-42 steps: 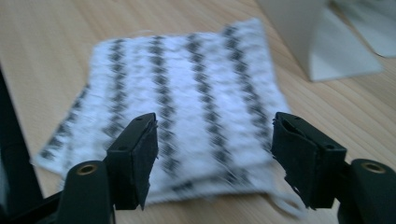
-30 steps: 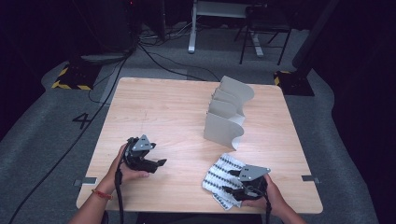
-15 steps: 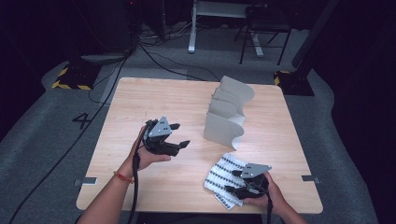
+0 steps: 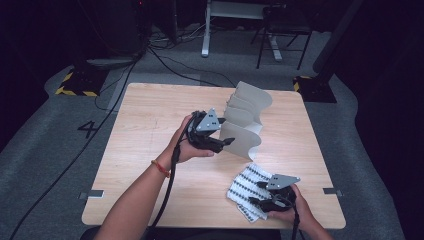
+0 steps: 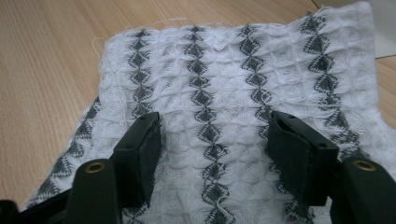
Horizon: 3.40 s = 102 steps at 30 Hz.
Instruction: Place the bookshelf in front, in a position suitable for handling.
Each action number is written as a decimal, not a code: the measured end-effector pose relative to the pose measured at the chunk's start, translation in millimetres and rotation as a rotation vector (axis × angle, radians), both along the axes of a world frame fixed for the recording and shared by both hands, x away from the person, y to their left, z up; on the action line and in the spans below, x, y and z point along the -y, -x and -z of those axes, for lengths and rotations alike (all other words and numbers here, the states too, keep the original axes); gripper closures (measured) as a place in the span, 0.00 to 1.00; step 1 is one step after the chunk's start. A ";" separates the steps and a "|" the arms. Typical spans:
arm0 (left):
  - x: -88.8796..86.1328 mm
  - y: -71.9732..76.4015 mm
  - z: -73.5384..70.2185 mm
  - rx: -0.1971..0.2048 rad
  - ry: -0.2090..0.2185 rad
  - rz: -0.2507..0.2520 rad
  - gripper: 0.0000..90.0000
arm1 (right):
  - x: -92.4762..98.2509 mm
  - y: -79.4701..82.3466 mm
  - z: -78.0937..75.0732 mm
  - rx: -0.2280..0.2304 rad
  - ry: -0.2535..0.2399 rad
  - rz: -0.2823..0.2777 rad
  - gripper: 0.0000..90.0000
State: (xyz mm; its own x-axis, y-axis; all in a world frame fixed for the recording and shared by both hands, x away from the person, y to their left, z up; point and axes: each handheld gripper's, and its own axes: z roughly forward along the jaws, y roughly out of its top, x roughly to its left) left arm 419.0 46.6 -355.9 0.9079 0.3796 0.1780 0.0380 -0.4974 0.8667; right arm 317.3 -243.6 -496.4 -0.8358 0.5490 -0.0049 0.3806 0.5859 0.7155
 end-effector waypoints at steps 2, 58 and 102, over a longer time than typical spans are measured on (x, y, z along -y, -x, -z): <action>6.4 -2.3 -2.8 0.004 -0.008 0.015 0.35 | 0.4 0.8 0.0 0.006 0.001 0.008 0.40; 5.9 -1.2 8.0 0.033 -0.203 0.229 0.57 | 40.5 -7.7 -2.2 0.025 0.032 0.149 0.41; -32.9 76.8 -1.8 -0.102 0.003 0.099 0.81 | 41.5 -9.1 -1.9 0.015 0.026 0.147 0.40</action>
